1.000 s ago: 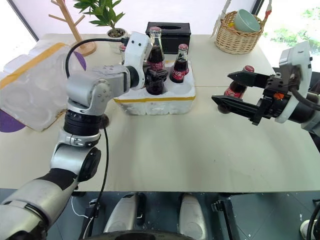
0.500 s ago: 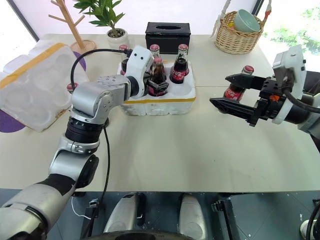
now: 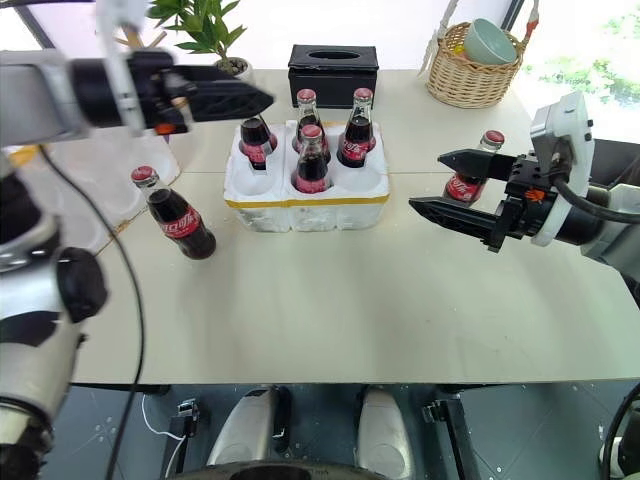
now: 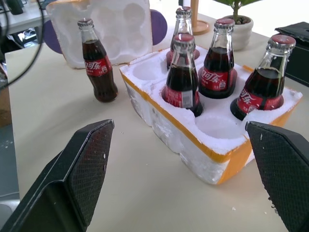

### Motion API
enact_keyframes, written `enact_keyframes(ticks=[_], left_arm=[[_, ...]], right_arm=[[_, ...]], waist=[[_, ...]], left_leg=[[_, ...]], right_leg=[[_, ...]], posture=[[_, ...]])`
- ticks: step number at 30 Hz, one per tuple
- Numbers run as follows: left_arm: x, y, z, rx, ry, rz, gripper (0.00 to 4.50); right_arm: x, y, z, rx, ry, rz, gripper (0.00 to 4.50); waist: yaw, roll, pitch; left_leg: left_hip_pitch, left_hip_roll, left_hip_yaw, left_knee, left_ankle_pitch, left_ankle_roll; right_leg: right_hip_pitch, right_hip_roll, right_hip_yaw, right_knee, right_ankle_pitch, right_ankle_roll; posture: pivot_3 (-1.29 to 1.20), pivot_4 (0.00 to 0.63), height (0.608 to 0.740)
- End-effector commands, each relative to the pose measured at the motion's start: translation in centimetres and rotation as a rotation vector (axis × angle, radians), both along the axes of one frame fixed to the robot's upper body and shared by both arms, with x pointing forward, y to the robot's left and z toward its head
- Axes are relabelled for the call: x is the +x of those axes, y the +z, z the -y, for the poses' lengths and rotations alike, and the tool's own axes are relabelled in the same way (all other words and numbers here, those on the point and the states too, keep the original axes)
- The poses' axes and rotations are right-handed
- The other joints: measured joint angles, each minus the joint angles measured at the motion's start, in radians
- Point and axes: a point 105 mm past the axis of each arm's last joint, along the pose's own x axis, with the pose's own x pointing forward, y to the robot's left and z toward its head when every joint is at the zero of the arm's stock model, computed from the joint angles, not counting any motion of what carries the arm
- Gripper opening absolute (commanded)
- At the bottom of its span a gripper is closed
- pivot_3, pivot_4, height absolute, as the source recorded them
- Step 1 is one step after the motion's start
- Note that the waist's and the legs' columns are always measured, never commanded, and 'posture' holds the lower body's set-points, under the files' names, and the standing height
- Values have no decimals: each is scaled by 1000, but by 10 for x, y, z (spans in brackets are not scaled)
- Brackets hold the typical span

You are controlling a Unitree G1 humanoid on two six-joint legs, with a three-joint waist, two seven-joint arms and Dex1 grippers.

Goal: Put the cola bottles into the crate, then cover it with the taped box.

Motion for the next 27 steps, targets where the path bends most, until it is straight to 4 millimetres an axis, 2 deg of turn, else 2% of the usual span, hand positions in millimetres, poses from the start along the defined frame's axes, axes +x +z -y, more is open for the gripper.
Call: enact_keyframes(ticks=[1,6,7,10,11,13,15,19,22,27], left_arm=[[-23,2,-39,36,84,37,4469],[-47,-14,-103,93,276,42,4469],[-54,-24,-110,142,274,76,4469],[-73,-77,-128,370,241,41,4469],[-77,-87,-132,398,231,27,4469],[-71,-101,-144,379,299,24,4469],[-57,-115,-147,370,342,89,4469],[-34,-127,-145,312,411,178,4469],[-18,-134,-132,234,412,198,4469],[-6,-147,-115,183,364,191,4469]], right_arm=[[0,7,0,11,13,39,4500],[4,6,0,18,23,26,4500],[4,6,0,19,27,25,4500],[6,5,-2,19,41,23,4500],[7,5,-3,19,45,23,4500],[6,4,-6,12,72,11,4500],[6,4,-9,7,89,6,4500],[3,5,-12,-1,112,1,4500],[0,7,-13,2,123,-1,4500],[-1,7,-14,-1,125,-7,4500]], waist=[[-8,0,0],[-12,0,0],[-11,0,0],[-10,2,-1],[-8,2,-1],[1,1,-1],[12,1,-1],[18,1,-1],[15,0,-1],[8,1,-2]], left_leg=[[0,0,0,0,0,0],[0,0,1,-1,0,0],[0,0,1,-1,0,0],[1,0,2,-2,0,0],[0,1,3,-3,0,0],[0,1,2,-2,0,0],[0,1,2,-2,0,0],[0,1,2,0,0,0],[-1,0,1,0,0,0],[0,1,1,-1,0,0]], right_leg=[[0,0,0,0,0,0],[-1,0,0,0,0,0],[-1,0,0,0,0,0],[-1,-1,0,-1,0,-1],[-2,-1,0,-3,0,-3],[-1,-1,-1,-3,-1,-6],[-1,-1,-1,-3,-1,-7],[1,-1,-1,-4,-1,-7],[1,-1,-1,-3,2,-3],[0,0,-1,-2,2,-3]], posture=[[0,150,736],[0,150,736],[0,150,736],[0,150,736],[0,150,736],[0,150,736],[0,150,736],[0,150,736],[0,150,736],[0,150,736]])
